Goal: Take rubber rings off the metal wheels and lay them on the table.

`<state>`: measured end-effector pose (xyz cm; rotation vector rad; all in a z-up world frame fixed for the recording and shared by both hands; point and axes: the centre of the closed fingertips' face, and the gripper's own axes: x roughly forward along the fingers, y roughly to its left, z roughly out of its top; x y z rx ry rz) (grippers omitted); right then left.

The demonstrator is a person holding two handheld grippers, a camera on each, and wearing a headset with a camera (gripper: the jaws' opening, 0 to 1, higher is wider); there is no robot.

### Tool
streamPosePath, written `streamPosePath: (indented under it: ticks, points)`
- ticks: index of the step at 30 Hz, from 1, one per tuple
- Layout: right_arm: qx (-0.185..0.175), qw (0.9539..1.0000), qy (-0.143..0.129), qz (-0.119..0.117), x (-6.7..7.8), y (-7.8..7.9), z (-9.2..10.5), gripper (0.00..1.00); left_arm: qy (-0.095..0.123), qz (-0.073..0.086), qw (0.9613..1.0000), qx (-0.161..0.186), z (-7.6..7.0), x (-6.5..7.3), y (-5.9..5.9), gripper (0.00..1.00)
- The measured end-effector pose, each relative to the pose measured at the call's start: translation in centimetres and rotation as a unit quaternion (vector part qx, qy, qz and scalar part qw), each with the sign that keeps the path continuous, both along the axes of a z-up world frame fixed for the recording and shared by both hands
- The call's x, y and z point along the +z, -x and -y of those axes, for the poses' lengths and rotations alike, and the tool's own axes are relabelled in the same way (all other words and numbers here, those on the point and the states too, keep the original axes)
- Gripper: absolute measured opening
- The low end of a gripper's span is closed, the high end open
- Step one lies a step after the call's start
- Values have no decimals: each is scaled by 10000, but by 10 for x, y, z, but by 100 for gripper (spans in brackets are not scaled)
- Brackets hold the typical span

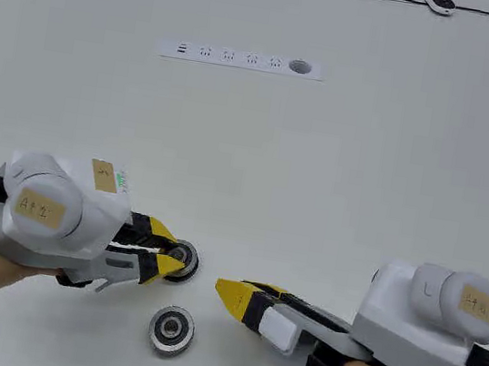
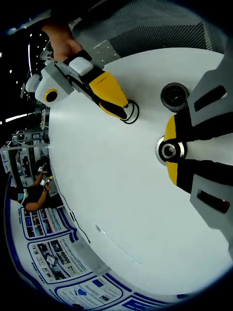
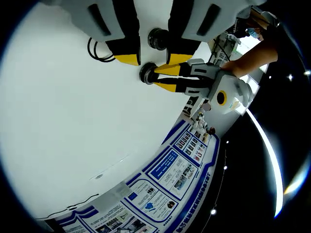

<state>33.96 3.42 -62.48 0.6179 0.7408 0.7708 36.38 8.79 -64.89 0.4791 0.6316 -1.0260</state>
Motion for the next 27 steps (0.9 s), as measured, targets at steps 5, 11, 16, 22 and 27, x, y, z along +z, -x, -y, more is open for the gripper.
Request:
streamPosePath:
  ticks: [5,11,16,22,27]
  points:
    - [21,9998,-168,-59,3,-6,-7,24,20,-40,10000,17,-1,-1,-1,13]
    - [58,9993,-328,-153,3,-12,-18,30,99,-65,9999,46,-1,-2,-2,13]
    - [127,9990,-346,-234,-2,-14,-27,35,121,-78,9999,36,-2,-2,-3,13]
    - [152,9986,-389,-322,-6,-20,-38,40,130,-82,9999,-7,-2,-3,-3,13]
    - [146,9974,-490,-507,-11,-24,-45,47,102,-83,9998,-127,-1,-3,-1,13]
